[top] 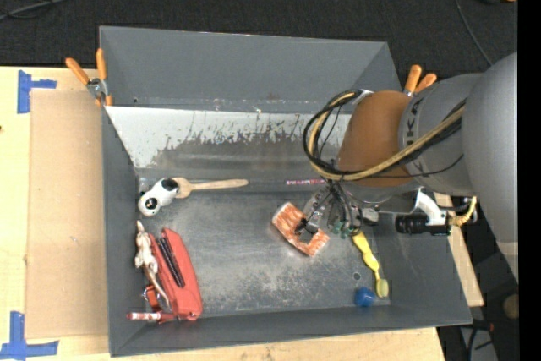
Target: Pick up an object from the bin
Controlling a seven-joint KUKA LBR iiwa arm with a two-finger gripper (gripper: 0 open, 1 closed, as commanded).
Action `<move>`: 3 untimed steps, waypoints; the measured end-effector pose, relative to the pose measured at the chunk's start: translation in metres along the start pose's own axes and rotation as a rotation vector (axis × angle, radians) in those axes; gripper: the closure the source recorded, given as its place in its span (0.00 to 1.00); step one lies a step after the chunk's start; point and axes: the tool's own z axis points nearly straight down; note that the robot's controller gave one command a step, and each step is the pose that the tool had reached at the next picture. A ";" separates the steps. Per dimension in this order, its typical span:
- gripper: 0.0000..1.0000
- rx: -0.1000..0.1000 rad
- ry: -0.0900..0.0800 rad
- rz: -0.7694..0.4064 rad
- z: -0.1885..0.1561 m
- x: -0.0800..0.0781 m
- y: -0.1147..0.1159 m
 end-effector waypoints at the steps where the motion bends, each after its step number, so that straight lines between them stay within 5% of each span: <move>1: 1.00 0.005 0.013 -0.001 -0.025 0.004 -0.002; 3: 1.00 0.003 0.009 -0.002 -0.104 0.001 0.000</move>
Offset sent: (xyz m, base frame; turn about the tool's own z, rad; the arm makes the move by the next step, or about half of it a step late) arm -0.0037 0.0004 0.0338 -0.0004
